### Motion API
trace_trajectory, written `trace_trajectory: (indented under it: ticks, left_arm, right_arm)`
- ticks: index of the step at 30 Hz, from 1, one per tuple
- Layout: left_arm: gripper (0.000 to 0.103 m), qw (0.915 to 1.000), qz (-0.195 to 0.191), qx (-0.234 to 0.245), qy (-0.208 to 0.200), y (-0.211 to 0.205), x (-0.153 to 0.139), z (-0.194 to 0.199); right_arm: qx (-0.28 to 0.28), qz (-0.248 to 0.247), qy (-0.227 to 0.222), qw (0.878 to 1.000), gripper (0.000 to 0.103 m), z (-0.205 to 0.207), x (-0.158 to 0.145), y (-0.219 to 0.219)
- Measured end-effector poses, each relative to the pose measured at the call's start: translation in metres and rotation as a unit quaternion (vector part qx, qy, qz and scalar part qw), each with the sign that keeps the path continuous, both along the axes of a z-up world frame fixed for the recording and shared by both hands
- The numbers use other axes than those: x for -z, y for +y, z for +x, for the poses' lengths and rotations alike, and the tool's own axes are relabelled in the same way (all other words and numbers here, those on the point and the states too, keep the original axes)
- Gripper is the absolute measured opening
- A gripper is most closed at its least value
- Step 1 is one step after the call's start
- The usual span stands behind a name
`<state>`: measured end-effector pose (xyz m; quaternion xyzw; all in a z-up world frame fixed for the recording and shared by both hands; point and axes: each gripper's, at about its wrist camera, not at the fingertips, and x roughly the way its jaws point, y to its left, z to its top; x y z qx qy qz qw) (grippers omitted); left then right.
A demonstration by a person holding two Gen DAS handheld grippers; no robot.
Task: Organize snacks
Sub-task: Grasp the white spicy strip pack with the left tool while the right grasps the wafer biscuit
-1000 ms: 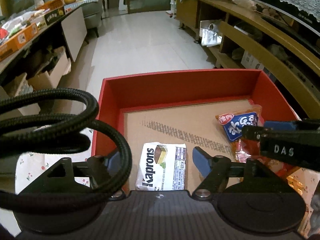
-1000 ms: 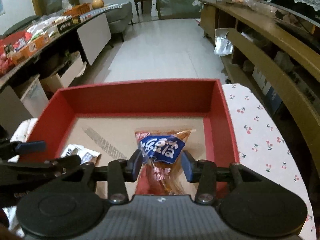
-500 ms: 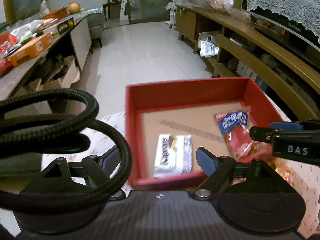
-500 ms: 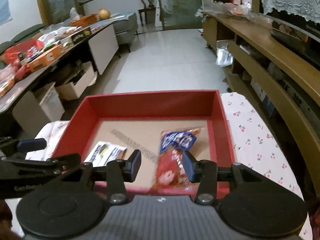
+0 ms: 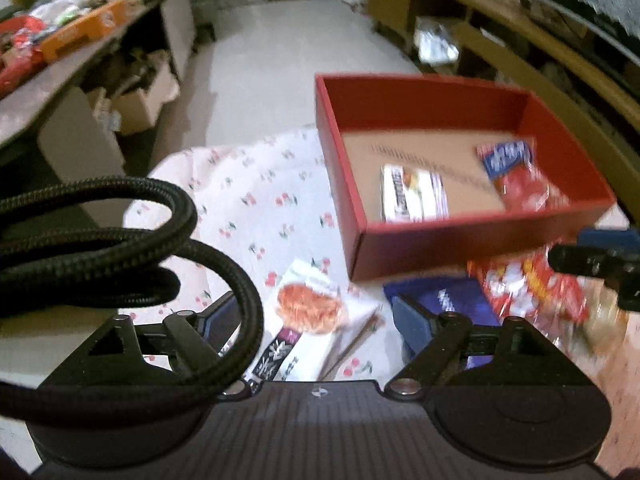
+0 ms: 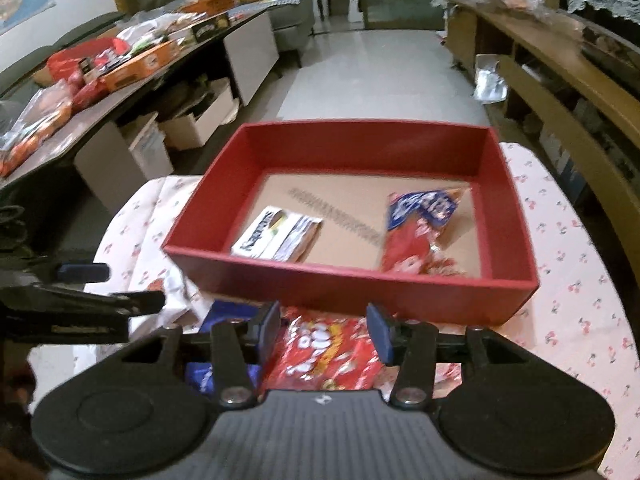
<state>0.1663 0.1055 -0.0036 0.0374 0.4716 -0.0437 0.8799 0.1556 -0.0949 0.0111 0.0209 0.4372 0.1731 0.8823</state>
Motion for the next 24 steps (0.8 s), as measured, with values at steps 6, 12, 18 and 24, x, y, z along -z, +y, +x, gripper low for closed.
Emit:
trace_trajectory:
  ticks: [6, 12, 18, 24]
  left_arm:
    - [0.092, 0.9989, 0.036, 0.007, 0.028, 0.011, 0.023, 0.006]
    - [0.078, 0.9985, 0.005, 0.008, 0.054, 0.019, 0.035, 0.005]
    - [0.060, 0.9983, -0.010, 0.014, 0.055, 0.016, 0.029, -0.018]
    - [0.055, 0.9971, -0.031, 0.016, 0.067, 0.015, 0.023, -0.033]
  right_arm:
    - [-0.028, 0.001, 0.020, 0.999, 0.067, -0.005, 0.008, 0.014]
    - [-0.047, 0.003, 0.039, 0.998, 0.069, -0.003, 0.015, 0.026]
    - [-0.054, -0.004, 0.051, 0.997, 0.072, 0.000, 0.025, 0.040]
    - [-0.057, 0.008, 0.083, 0.995, 0.073, 0.008, 0.036, 0.062]
